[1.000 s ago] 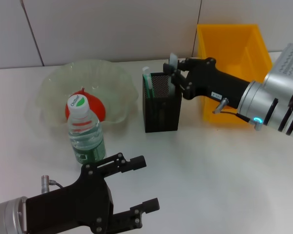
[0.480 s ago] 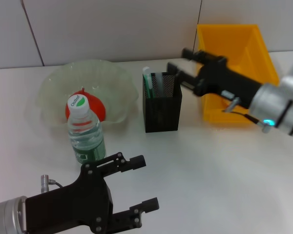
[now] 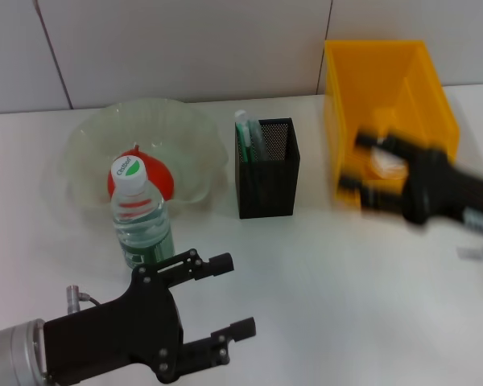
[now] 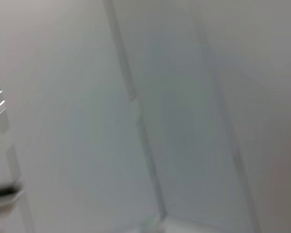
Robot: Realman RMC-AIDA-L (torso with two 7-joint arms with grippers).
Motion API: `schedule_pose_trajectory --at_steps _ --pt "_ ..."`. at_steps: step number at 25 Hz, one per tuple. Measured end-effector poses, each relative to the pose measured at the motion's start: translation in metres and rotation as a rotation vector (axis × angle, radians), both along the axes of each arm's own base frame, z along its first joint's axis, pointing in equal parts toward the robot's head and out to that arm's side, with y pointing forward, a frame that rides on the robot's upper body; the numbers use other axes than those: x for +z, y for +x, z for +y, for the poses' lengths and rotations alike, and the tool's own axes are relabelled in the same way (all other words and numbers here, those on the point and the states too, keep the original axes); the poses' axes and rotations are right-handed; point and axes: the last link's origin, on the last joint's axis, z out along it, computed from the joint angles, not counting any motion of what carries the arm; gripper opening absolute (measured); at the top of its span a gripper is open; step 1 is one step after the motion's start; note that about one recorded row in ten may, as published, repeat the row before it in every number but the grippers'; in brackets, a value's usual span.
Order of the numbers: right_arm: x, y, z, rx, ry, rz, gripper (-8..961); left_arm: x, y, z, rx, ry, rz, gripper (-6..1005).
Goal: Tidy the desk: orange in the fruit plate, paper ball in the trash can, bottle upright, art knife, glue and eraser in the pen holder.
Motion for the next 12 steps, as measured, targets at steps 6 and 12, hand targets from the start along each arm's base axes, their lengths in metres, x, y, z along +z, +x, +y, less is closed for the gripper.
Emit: schedule_pose_trajectory --at_steps 6,12 --pt "-0.020 0.023 -0.046 0.074 -0.140 -0.161 812 -0.004 -0.009 0.002 0.053 -0.004 0.037 709" --pt "-0.039 0.032 -0.064 0.089 -0.157 -0.206 811 -0.010 -0.019 0.006 0.105 -0.097 0.128 709"
